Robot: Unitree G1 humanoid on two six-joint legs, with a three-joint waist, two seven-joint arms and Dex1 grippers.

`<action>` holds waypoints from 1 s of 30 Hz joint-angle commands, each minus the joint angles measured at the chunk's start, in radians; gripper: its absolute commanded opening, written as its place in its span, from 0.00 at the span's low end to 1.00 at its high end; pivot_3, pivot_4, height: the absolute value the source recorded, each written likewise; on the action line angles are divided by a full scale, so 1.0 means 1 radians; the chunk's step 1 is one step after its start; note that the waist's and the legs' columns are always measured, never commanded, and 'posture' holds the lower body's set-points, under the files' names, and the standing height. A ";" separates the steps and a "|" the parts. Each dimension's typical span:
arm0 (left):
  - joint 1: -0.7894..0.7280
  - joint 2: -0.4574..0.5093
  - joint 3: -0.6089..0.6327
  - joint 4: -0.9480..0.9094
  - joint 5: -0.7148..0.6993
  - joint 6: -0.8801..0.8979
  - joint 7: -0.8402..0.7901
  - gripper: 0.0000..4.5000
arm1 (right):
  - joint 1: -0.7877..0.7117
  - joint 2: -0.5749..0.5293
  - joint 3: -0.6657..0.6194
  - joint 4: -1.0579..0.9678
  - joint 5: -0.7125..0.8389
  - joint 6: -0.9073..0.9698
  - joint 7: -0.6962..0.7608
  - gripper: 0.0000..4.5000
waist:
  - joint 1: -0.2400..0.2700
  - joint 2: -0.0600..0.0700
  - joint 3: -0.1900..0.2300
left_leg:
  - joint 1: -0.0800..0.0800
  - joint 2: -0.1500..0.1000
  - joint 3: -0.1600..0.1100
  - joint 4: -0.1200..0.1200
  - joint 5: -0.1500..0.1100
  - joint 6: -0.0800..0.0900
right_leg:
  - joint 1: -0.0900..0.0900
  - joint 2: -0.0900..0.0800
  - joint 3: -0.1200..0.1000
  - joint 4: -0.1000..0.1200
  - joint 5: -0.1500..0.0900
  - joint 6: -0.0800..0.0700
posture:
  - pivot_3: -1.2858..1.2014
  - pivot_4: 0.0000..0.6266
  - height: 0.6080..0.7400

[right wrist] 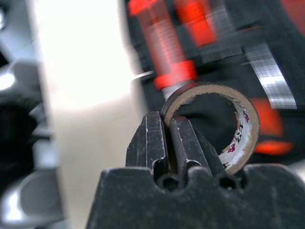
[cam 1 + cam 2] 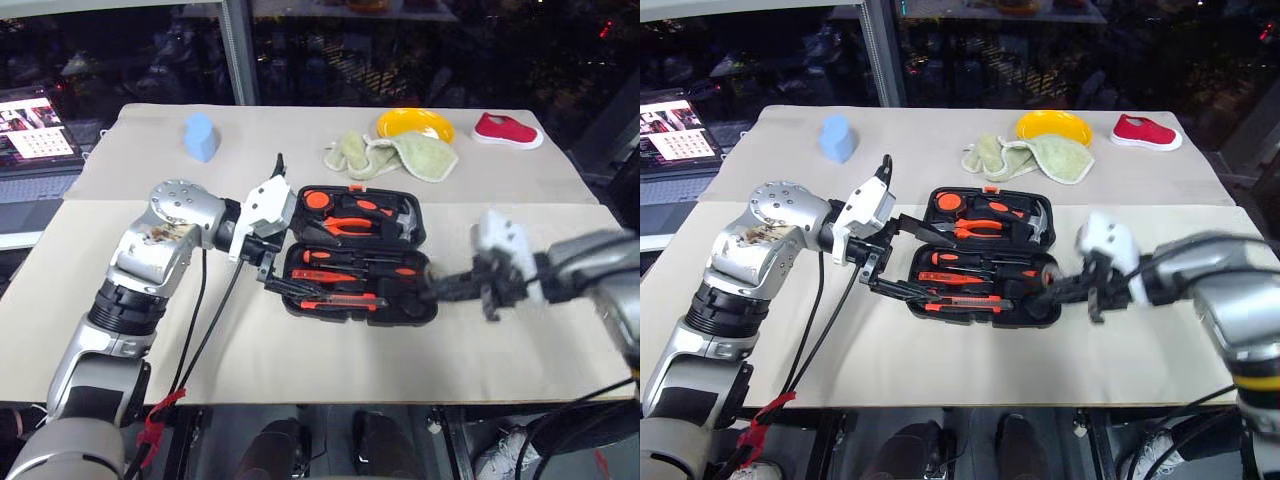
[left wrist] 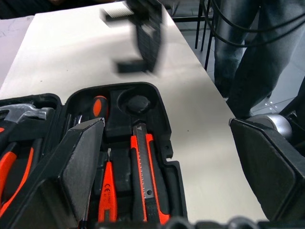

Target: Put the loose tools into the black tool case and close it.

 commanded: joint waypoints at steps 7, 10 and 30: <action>-0.033 -0.018 -0.002 0.005 0.006 -0.037 -0.005 1.00 | -0.050 0.013 0.102 0.050 -0.136 -0.055 -0.117 0.01 | -0.003 0.000 0.000 | 0.000 0.000 0.000 0.000 0.003 0.004 | -0.001 0.001 0.000 0.000 0.000 0.000 | 0.52 0.24 1.00; -0.034 -0.019 -0.002 0.005 0.006 -0.037 -0.003 1.00 | -0.053 0.016 0.112 0.050 -0.126 -0.045 -0.103 0.09 | -0.003 0.000 0.000 | 0.000 0.000 0.000 0.000 0.002 0.004 | -0.001 0.001 0.000 0.000 0.000 0.000 | 0.52 0.24 1.00; 0.027 0.008 0.063 0.198 0.146 -0.048 0.258 1.00 | 0.044 0.116 -0.418 0.017 0.072 0.242 -0.358 0.80 | 0.004 0.000 0.000 | 0.000 0.000 -0.001 -0.002 0.002 0.004 | 0.000 0.001 0.000 0.000 0.000 0.000 | 0.52 0.24 1.00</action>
